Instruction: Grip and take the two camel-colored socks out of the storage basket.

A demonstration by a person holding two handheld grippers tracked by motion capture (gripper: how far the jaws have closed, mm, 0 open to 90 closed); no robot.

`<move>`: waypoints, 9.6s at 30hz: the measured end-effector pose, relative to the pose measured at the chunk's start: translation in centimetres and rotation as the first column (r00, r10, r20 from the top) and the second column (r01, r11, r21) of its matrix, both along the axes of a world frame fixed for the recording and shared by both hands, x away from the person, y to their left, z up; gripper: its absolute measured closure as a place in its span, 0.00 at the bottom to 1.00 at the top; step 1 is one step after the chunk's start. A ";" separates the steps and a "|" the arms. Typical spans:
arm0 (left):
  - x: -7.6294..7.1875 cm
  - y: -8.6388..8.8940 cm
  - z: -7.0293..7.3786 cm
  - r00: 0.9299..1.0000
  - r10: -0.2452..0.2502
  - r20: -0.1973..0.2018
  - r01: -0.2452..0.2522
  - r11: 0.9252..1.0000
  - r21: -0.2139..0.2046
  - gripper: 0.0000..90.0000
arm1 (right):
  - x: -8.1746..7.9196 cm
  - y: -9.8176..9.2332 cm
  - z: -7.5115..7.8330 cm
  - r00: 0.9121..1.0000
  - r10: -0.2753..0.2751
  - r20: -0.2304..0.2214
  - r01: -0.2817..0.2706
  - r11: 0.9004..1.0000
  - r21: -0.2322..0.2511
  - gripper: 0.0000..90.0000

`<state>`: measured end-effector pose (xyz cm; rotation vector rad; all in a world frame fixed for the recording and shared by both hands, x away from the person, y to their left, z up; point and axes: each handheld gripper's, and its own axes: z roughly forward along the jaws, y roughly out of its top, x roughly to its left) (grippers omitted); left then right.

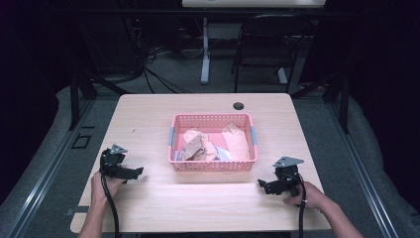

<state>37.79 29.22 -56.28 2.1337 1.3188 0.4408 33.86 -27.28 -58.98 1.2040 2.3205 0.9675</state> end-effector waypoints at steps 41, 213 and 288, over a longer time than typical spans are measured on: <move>3.5 -10.7 12.8 0.992 -0.122 -0.033 0.123 0.992 0.032 0.00 | 0.0 0.0 0.0 1.000 0.007 -0.001 -0.007 1.000 -0.002 0.00; -1.0 2.2 1.9 0.937 0.084 -0.338 -0.068 0.996 0.060 0.90 | 0.0 0.1 0.1 1.000 0.006 -0.002 -0.006 1.000 -0.010 0.00; 5.5 -15.2 14.3 0.986 -0.168 -0.022 0.168 0.986 0.017 0.00 | 0.0 0.1 0.1 1.000 0.006 -0.004 -0.006 1.000 -0.009 0.00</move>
